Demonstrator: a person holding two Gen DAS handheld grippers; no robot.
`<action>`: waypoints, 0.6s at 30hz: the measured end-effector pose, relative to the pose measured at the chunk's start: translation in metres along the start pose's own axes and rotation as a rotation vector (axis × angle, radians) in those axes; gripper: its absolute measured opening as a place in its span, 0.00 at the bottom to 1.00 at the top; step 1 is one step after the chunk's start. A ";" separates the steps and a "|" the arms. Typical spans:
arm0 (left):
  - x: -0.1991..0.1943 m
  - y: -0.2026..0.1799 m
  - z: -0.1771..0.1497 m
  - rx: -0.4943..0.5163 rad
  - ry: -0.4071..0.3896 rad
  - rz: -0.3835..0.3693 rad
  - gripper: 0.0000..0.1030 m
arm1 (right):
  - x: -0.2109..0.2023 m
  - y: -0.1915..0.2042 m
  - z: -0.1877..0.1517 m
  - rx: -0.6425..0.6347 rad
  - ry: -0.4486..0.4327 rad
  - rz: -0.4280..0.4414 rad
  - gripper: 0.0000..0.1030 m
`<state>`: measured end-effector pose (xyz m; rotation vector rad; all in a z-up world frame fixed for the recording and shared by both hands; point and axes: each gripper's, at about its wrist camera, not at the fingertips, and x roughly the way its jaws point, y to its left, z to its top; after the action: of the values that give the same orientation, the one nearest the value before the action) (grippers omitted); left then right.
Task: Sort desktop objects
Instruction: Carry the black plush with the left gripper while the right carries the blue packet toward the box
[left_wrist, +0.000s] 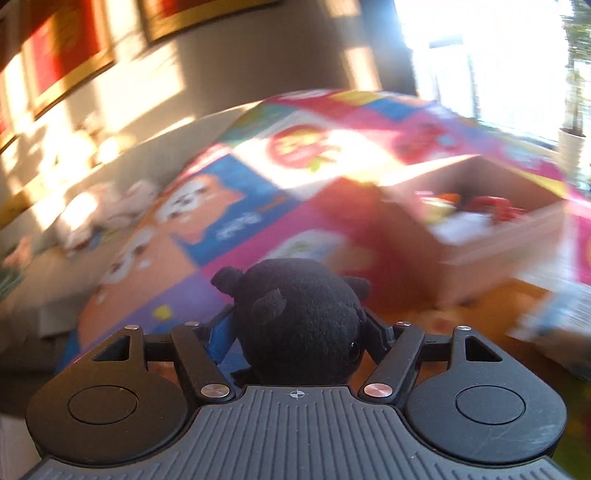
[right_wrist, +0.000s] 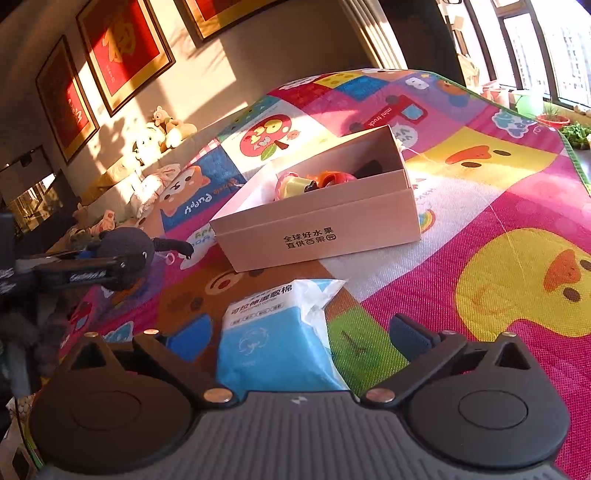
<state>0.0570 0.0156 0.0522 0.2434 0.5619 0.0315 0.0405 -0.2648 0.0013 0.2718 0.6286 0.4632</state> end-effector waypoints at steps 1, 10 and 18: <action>-0.006 -0.006 -0.004 0.005 0.001 -0.031 0.73 | 0.000 0.000 0.000 0.000 0.000 0.000 1.00; -0.005 -0.028 -0.040 -0.088 0.044 -0.181 0.91 | -0.005 0.005 0.002 -0.020 -0.009 -0.059 1.00; -0.004 -0.017 -0.058 -0.173 0.023 -0.233 0.97 | 0.005 0.013 0.067 -0.182 -0.057 -0.236 0.66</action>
<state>0.0225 0.0111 0.0025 0.0081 0.6036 -0.1424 0.0817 -0.2579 0.0558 0.0363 0.5508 0.2820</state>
